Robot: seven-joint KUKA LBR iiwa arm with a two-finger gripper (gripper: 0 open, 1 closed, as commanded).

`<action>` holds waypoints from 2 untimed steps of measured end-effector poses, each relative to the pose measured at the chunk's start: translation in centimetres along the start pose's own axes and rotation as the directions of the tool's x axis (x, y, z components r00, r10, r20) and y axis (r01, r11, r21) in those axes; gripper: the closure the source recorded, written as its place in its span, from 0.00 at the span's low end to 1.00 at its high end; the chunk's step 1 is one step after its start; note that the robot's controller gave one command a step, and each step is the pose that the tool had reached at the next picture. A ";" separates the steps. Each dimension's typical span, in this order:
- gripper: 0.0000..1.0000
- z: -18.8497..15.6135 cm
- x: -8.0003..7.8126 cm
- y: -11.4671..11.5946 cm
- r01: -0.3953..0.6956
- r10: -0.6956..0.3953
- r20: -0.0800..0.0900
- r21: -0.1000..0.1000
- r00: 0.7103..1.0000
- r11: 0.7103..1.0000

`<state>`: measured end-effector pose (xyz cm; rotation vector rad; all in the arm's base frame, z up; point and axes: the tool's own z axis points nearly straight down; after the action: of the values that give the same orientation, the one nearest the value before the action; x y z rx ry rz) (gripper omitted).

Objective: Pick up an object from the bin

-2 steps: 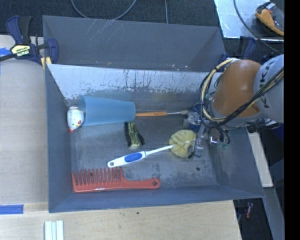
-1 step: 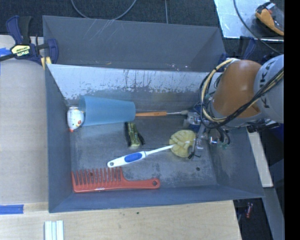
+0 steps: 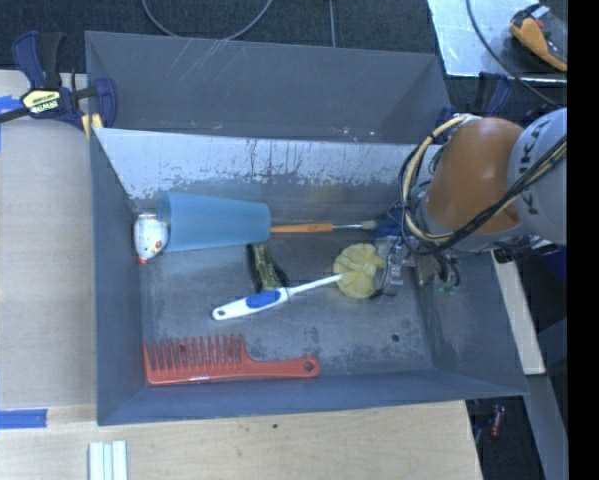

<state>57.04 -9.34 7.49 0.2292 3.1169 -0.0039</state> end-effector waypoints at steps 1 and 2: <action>1.00 0.0 0.0 0.0 0.000 0.000 0.000 0.000 1.000 1.000; 1.00 -3.5 0.3 0.0 0.000 0.000 -0.011 -0.001 1.000 1.000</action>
Offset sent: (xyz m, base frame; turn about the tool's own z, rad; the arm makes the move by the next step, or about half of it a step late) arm 0.0000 0.0000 0.1028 -0.0001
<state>56.71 -9.28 10.98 0.2294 3.1282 -0.0012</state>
